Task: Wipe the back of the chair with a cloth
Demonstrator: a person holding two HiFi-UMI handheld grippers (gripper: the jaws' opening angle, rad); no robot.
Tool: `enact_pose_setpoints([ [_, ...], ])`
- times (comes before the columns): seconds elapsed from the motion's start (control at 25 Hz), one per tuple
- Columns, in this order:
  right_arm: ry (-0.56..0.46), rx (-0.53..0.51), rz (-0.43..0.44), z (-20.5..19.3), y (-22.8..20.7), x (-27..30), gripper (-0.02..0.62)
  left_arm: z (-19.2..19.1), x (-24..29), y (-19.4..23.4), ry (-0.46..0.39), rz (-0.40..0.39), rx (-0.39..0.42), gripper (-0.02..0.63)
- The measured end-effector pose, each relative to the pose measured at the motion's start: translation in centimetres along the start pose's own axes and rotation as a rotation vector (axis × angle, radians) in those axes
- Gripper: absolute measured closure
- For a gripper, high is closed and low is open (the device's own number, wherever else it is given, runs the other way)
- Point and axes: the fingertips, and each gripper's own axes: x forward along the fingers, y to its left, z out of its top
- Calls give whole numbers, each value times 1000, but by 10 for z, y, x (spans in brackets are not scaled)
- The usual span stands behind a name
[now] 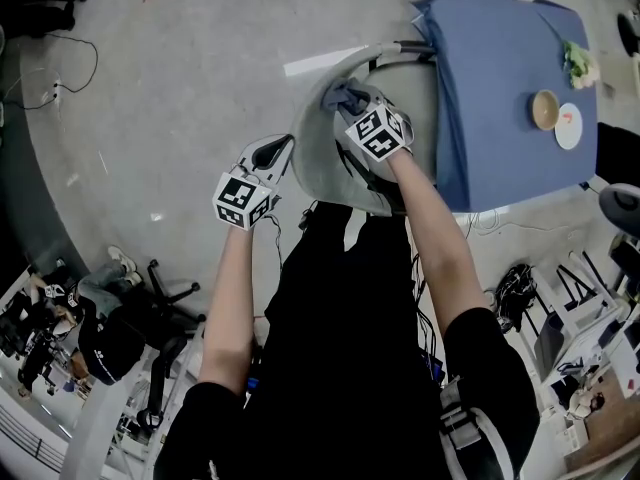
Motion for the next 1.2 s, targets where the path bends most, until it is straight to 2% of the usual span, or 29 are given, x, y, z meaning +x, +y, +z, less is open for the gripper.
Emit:
enact_pose_setpoints([
  [0.4,19,-110,52,-6,22,2,454,-1,-1,1,-21,0,-25,581],
  [0.64,11,-79,82,-10,31,3,454,-2,0,2,-25,-7,-34,580],
  [1.2,30,-112,184,-24,67,4,456,-2,0,2,-26,-26,-43,581],
])
